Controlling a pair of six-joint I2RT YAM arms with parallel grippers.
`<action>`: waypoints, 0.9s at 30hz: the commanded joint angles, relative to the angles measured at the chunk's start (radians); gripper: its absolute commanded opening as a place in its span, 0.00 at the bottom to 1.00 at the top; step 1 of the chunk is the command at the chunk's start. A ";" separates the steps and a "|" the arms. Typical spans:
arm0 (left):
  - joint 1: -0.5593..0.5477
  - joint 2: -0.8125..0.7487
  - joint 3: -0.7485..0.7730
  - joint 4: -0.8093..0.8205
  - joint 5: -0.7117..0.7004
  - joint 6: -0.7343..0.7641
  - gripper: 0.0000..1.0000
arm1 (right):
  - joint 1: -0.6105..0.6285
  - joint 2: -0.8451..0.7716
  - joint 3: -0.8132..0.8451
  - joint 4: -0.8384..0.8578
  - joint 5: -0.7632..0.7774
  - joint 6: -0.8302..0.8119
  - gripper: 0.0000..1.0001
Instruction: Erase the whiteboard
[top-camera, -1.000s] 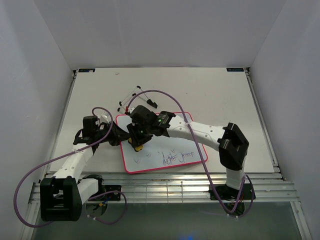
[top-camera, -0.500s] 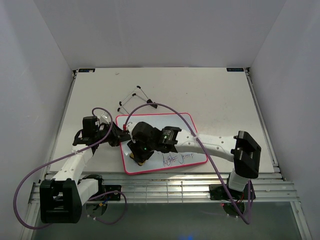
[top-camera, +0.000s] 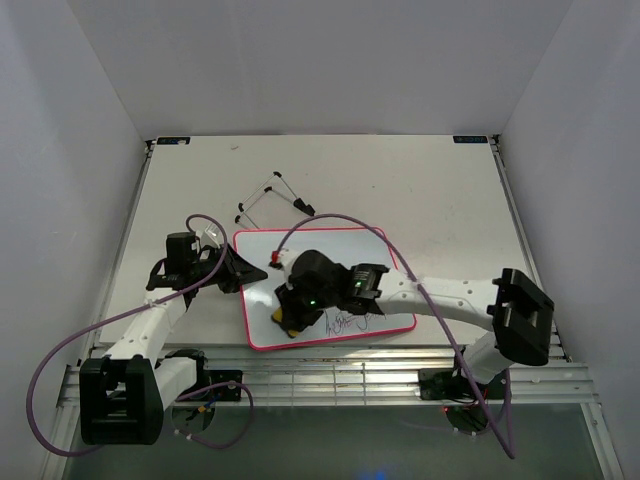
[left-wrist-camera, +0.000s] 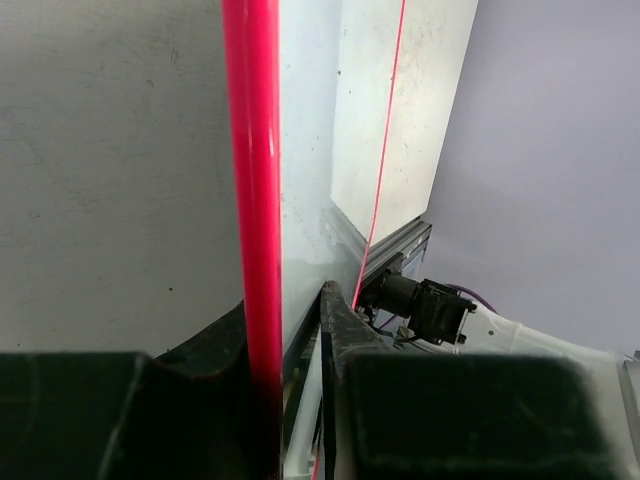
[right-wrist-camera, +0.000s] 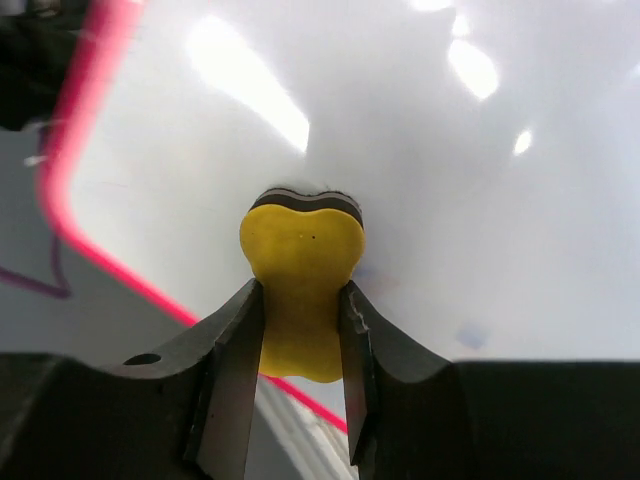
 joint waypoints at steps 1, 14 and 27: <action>-0.008 -0.012 0.034 -0.012 -0.199 0.073 0.00 | -0.165 -0.033 -0.268 -0.141 0.032 0.014 0.28; -0.008 -0.016 0.031 -0.004 -0.183 0.070 0.00 | -0.432 -0.280 -0.515 -0.106 -0.130 0.019 0.28; -0.008 -0.031 0.028 -0.009 -0.195 0.066 0.00 | -0.039 0.042 -0.162 0.132 -0.281 0.044 0.28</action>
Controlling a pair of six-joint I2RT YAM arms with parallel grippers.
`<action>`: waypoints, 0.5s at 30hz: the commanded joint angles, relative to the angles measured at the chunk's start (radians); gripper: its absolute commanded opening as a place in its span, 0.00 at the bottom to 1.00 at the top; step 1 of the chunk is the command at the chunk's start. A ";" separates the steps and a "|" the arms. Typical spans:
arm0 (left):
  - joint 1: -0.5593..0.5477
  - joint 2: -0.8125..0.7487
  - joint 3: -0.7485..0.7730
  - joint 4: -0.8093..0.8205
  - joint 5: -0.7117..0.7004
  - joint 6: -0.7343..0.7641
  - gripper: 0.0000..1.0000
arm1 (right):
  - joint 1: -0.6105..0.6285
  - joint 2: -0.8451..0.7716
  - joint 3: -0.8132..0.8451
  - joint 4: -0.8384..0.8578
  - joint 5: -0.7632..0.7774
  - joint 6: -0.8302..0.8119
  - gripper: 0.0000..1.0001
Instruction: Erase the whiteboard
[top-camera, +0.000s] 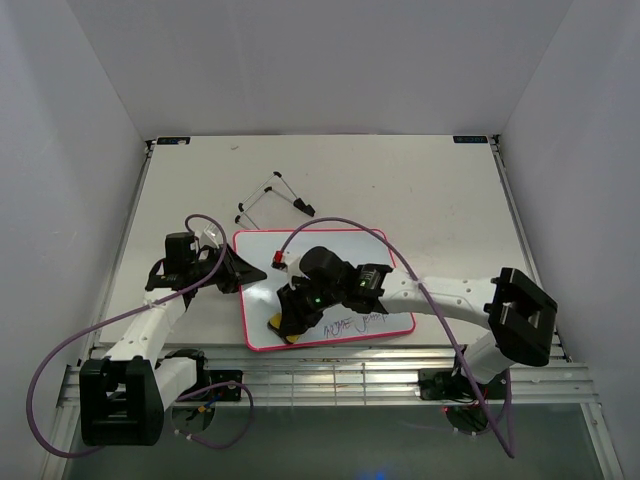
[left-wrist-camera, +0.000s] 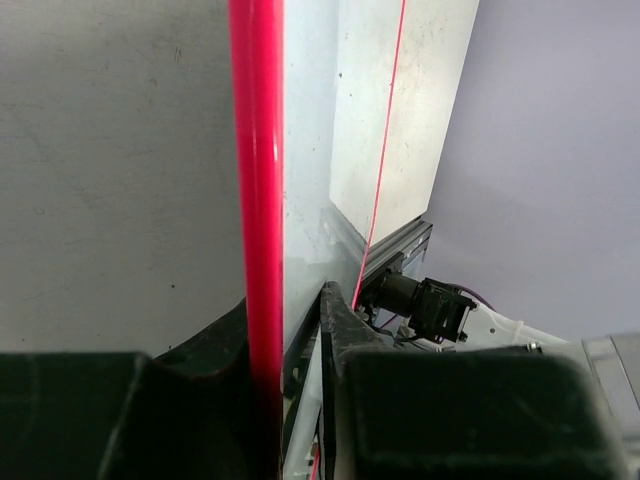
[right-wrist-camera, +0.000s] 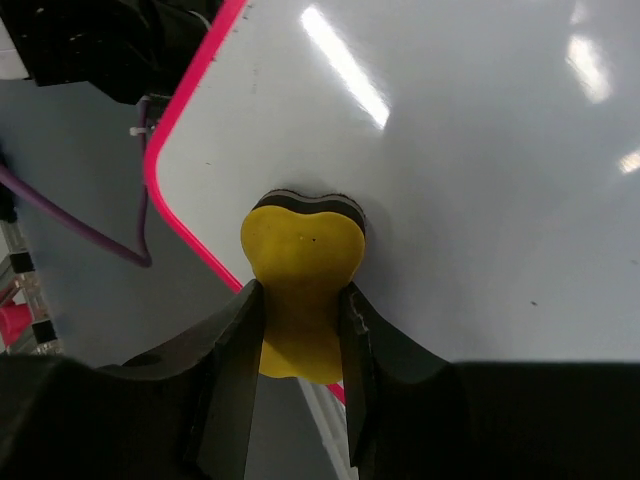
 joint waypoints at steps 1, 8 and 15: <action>-0.013 -0.028 0.031 -0.004 -0.199 0.069 0.00 | 0.042 0.116 -0.009 -0.020 -0.069 -0.013 0.29; -0.009 -0.111 0.095 -0.157 -0.351 0.061 0.00 | -0.154 -0.044 -0.243 -0.075 -0.003 -0.028 0.29; 0.007 -0.148 0.158 -0.284 -0.483 0.064 0.00 | -0.465 -0.247 -0.502 -0.172 -0.092 -0.100 0.31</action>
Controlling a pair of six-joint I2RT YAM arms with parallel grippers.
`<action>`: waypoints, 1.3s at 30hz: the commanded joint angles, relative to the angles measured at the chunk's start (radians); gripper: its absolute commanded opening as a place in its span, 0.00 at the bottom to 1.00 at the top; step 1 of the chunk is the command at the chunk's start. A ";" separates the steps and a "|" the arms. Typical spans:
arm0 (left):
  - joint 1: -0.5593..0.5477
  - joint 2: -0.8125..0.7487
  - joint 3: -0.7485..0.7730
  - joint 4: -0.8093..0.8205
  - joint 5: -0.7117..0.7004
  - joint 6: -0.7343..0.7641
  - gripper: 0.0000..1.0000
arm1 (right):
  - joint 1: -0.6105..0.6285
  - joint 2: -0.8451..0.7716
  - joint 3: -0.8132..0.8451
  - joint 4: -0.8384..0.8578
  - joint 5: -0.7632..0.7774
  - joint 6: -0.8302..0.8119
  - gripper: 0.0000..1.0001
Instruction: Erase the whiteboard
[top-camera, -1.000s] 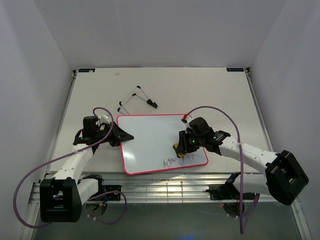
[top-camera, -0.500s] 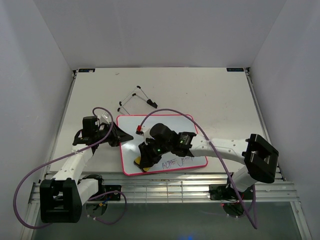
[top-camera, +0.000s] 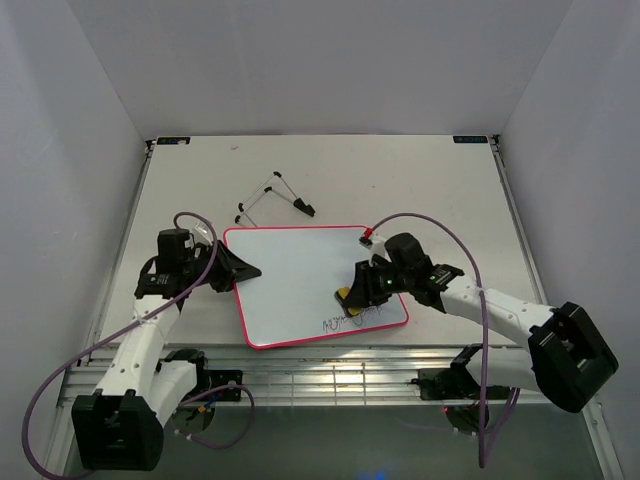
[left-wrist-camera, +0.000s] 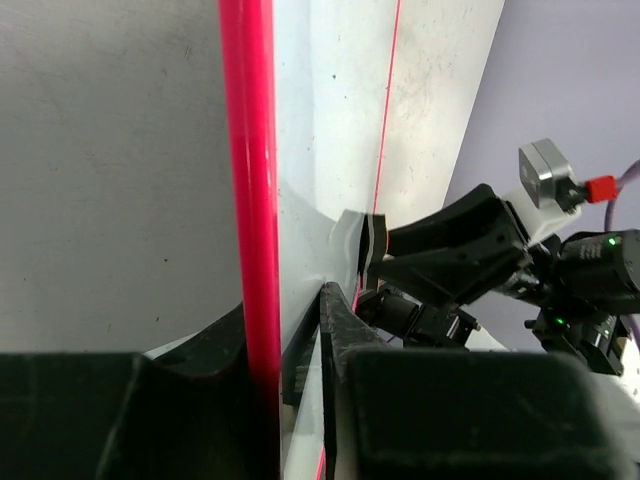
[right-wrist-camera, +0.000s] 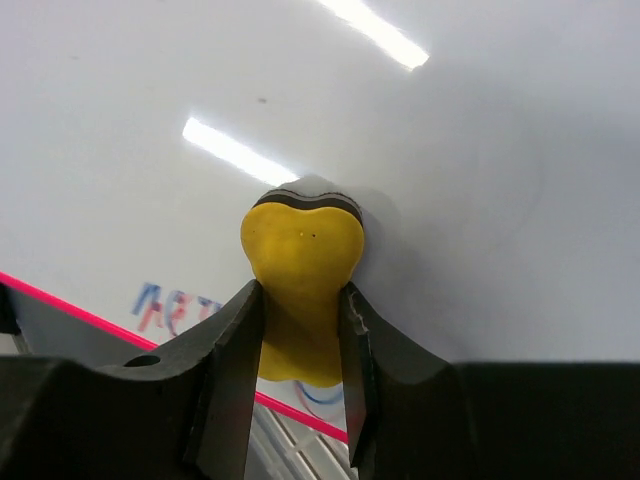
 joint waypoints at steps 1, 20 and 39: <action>0.017 -0.018 0.061 -0.069 -0.358 0.091 0.00 | -0.116 0.014 -0.138 -0.247 0.015 -0.099 0.31; 0.106 0.012 0.052 -0.040 -0.248 0.129 0.00 | -0.404 -0.069 -0.275 -0.158 -0.049 -0.058 0.29; 0.106 0.006 0.035 -0.017 -0.208 0.131 0.00 | 0.329 0.069 0.110 -0.003 0.142 0.294 0.26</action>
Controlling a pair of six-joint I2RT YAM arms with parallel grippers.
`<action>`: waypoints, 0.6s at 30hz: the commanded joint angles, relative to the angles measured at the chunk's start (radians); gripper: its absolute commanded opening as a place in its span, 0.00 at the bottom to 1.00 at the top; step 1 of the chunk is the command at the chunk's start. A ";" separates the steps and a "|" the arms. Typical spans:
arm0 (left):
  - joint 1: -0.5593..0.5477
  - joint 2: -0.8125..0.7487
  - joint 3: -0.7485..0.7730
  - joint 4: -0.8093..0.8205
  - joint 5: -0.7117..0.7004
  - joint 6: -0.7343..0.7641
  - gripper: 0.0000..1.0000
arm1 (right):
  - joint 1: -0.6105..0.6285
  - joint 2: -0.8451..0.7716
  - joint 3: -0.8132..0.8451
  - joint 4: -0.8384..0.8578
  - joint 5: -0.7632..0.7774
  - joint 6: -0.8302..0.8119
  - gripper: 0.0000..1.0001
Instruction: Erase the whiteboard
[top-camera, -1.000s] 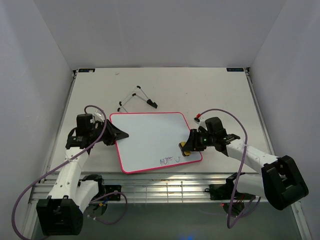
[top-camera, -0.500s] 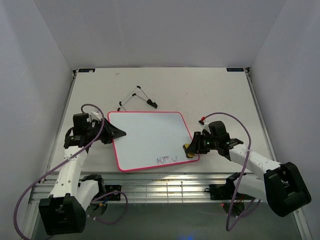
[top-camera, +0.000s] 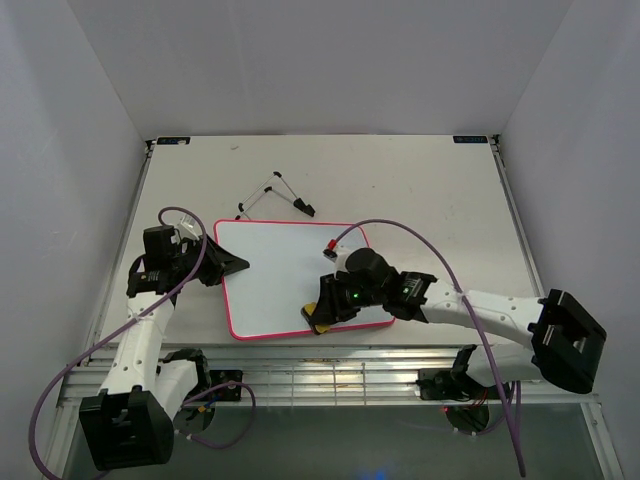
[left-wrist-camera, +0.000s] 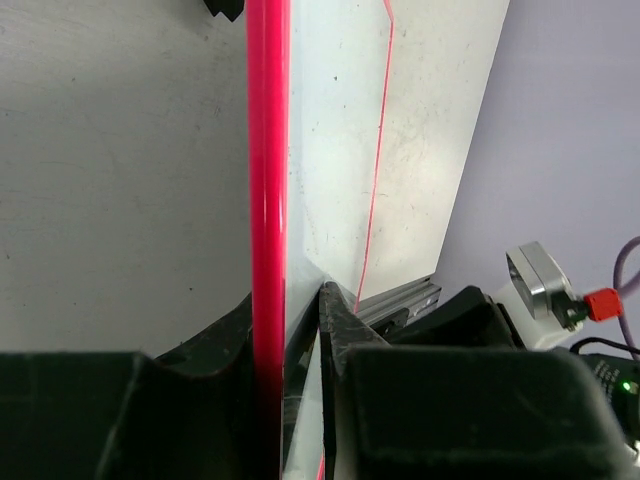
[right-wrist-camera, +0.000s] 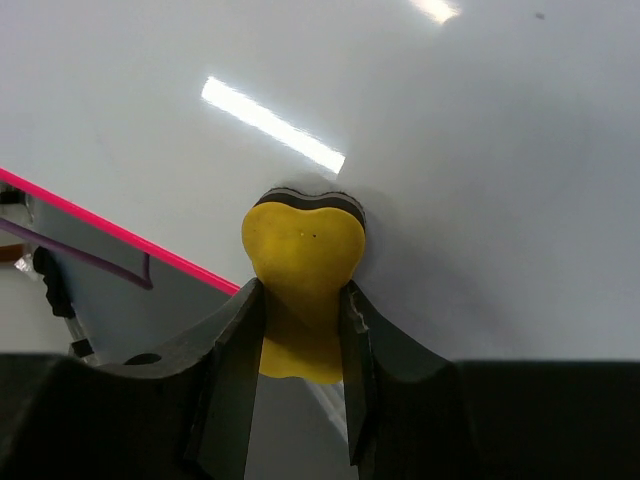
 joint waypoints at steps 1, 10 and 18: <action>-0.004 0.000 -0.014 0.016 -0.217 0.069 0.00 | 0.079 0.080 0.053 -0.025 -0.016 0.052 0.26; -0.004 0.006 -0.012 0.021 -0.201 0.075 0.00 | -0.034 -0.009 -0.025 -0.135 0.056 -0.011 0.27; -0.004 0.007 -0.014 0.027 -0.194 0.076 0.00 | -0.426 -0.217 -0.262 -0.295 0.095 -0.168 0.27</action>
